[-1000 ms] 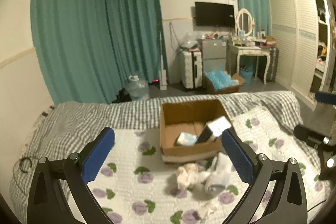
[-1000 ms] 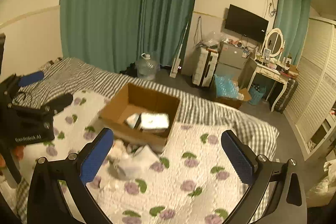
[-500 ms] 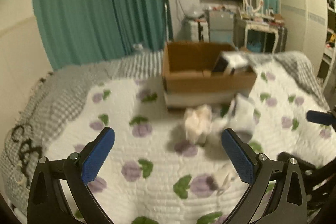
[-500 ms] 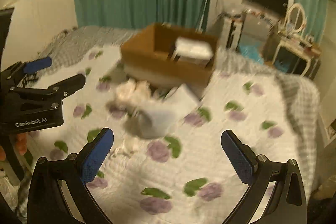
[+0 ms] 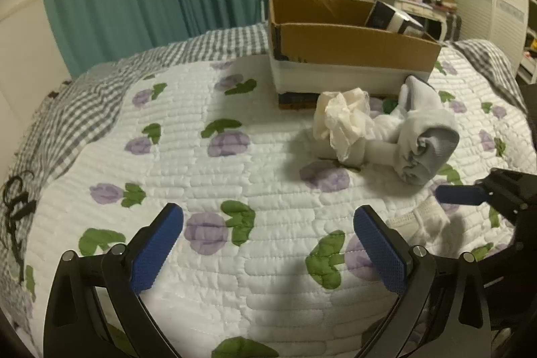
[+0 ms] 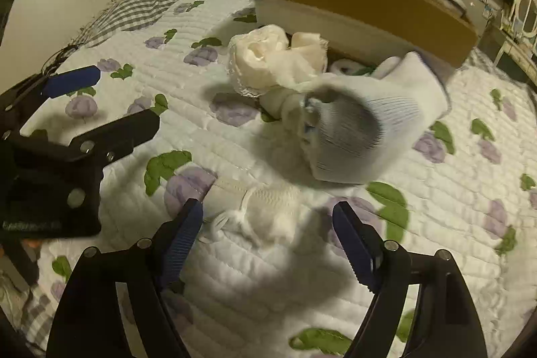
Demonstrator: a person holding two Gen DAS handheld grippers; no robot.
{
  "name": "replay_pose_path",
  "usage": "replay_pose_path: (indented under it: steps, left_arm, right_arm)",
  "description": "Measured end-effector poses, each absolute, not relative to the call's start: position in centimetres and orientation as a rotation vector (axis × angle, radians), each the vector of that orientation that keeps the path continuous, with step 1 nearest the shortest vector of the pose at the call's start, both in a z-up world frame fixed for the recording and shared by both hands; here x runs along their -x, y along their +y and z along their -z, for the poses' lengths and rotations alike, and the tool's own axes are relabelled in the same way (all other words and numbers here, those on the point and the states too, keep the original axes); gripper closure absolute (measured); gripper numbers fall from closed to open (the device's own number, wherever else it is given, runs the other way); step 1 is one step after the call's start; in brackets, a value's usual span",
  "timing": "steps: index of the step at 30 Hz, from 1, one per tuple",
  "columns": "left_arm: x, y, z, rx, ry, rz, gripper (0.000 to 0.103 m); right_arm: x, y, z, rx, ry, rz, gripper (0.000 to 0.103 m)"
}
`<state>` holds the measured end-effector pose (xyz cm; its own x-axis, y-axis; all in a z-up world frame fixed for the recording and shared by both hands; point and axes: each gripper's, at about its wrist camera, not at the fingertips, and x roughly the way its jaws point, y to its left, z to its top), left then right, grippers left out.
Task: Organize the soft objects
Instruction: 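Grasp the white face mask with the right tool while the left tool grasps the white sock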
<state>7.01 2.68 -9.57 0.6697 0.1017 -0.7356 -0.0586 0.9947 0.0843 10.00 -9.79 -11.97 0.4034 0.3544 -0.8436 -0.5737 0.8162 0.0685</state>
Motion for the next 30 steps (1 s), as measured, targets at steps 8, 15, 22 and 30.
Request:
replay_pose_path:
  steps: [8, 15, 22, 30]
  left_arm:
    - [-7.1, 2.3, 9.6, -0.071, 0.833, -0.086, 0.0]
    - [-7.0, 0.2, 8.2, -0.058, 0.813, -0.051, 0.0]
    - [-8.5, -3.9, 7.2, -0.072, 0.798, 0.04, 0.0]
    - [-12.2, -8.6, 9.5, -0.093, 0.863, 0.115, 0.002]
  right_arm:
    - [-9.2, -9.7, 11.3, 0.258, 0.986, -0.646, 0.06]
    - [-8.7, -14.5, 7.7, 0.215, 0.918, -0.544, 0.061]
    - [-10.9, -19.4, 4.9, 0.166, 0.868, -0.418, 0.061]
    - [-13.2, -23.0, 5.3, 0.125, 0.876, -0.343, 0.061]
